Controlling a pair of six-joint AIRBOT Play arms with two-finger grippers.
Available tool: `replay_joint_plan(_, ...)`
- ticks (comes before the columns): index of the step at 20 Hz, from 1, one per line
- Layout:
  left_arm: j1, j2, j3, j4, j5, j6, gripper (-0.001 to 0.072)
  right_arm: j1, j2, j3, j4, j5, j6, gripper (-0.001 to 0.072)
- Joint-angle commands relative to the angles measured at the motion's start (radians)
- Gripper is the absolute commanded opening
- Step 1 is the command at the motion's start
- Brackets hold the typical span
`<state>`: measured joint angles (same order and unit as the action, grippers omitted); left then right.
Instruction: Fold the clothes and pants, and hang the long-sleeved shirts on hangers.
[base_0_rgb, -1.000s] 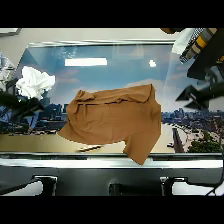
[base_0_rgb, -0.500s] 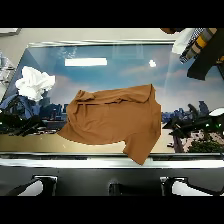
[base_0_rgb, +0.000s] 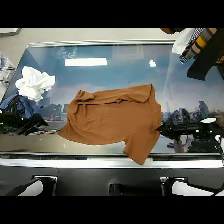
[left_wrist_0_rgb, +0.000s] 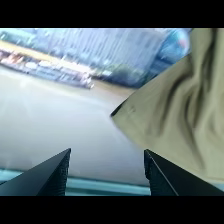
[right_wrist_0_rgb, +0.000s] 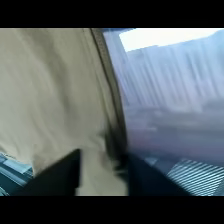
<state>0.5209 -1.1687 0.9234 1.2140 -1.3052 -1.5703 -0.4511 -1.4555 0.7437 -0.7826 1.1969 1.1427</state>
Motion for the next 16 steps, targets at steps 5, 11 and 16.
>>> replay_joint_plan(5, 0.019, 0.020, -0.119, -0.119, 0.092, 0.164, 0.0528, 0.043, -0.007, -0.006, 0.037, -0.011, -0.028, 0.0028)
replay_joint_plan(11, 0.055, 0.024, -0.328, -0.363, 0.287, 0.362, 0.0529, 0.043, 0.094, -0.006, 0.037, 0.005, -0.015, 0.0028)
replay_joint_plan(16, 0.051, -0.021, -0.357, -0.388, 0.320, 0.397, 0.0528, 0.043, 0.137, -0.006, 0.038, 0.009, 0.010, 0.0028)
